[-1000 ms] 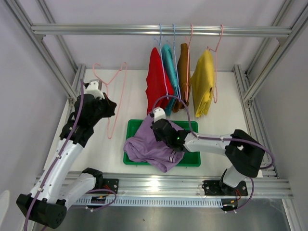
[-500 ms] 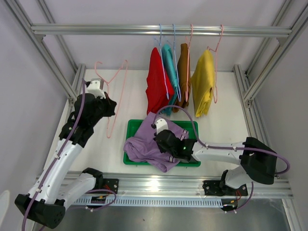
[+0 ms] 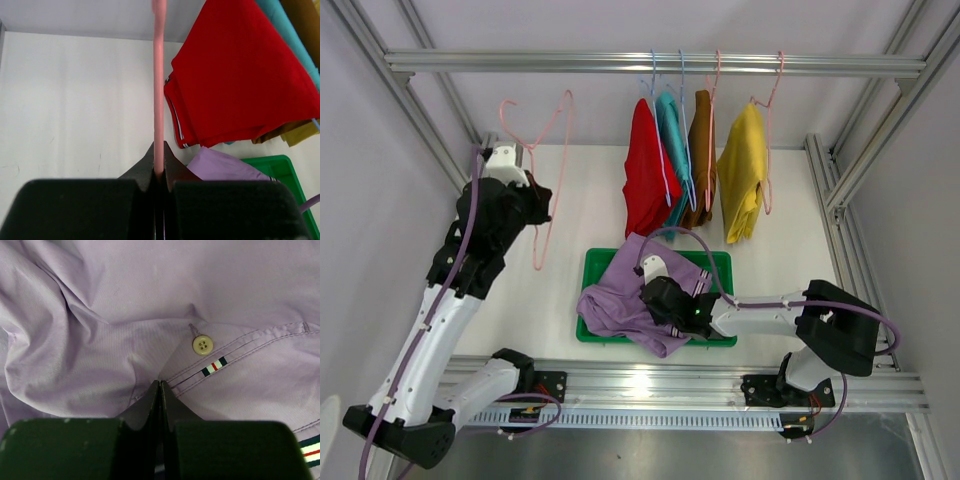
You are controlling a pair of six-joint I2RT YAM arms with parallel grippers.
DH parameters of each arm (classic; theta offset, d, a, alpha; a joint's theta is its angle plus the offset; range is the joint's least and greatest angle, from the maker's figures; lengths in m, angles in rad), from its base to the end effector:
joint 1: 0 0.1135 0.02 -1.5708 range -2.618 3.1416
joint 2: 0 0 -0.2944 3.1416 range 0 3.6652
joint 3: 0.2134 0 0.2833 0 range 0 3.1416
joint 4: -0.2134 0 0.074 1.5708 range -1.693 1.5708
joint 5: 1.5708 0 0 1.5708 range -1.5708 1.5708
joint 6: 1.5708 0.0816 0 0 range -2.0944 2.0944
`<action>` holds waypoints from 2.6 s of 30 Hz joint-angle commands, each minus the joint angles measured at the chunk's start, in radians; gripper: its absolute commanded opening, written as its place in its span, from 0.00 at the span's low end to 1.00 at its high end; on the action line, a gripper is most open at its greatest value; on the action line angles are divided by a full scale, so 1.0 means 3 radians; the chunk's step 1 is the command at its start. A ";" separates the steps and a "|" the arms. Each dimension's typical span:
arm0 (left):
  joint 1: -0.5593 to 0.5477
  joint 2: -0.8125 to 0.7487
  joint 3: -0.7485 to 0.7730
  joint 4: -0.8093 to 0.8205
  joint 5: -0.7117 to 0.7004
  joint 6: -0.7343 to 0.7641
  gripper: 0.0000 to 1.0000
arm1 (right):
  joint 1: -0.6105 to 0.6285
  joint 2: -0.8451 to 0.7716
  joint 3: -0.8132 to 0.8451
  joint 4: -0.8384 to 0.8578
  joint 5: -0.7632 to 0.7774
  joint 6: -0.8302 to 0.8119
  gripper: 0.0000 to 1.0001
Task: Remove the trousers from the hanger
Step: Place the trousers in the bin, then place the hanger at the clothesline.
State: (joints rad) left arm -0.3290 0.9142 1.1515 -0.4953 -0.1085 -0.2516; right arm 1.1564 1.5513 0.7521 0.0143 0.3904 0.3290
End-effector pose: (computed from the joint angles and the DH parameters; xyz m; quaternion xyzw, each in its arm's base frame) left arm 0.2350 -0.0709 0.4305 -0.0025 0.7917 -0.1333 0.5962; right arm 0.1718 0.3134 0.1456 -0.2963 0.8596 0.1220 0.3979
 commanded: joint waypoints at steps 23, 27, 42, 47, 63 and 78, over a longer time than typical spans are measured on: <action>-0.0028 0.1605 0.2021 -0.0384 -0.0037 0.0164 0.00 | -0.0127 -0.0993 0.0152 -0.0605 -0.0197 -0.0181 0.40; -0.0028 0.1881 0.2292 -0.0420 -0.0037 0.0184 0.01 | -0.0209 -0.1055 0.0024 -0.0575 -0.0238 -0.0171 0.40; -0.0023 0.2598 0.3024 -0.0634 -0.0093 0.0343 0.01 | -0.0393 -0.0758 -0.0211 -0.0196 -0.0631 -0.0095 0.15; -0.0023 0.2593 0.2917 -0.0660 -0.0058 0.0363 0.00 | -0.0393 -0.0641 -0.0211 -0.0119 -0.0718 -0.0064 0.15; -0.0023 0.2219 0.2124 -0.0548 0.0019 0.0343 0.01 | -0.0362 -0.0651 -0.0257 -0.0104 -0.0770 0.0003 0.14; -0.0038 0.1745 0.1587 -0.0517 0.0127 0.0271 0.58 | -0.0306 -0.0222 -0.0170 0.0116 -0.0846 0.0079 0.59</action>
State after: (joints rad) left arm -0.3363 1.5253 1.6474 -0.6613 -0.0925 -0.1654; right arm 1.0531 1.4422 0.6746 0.0078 0.1535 0.3336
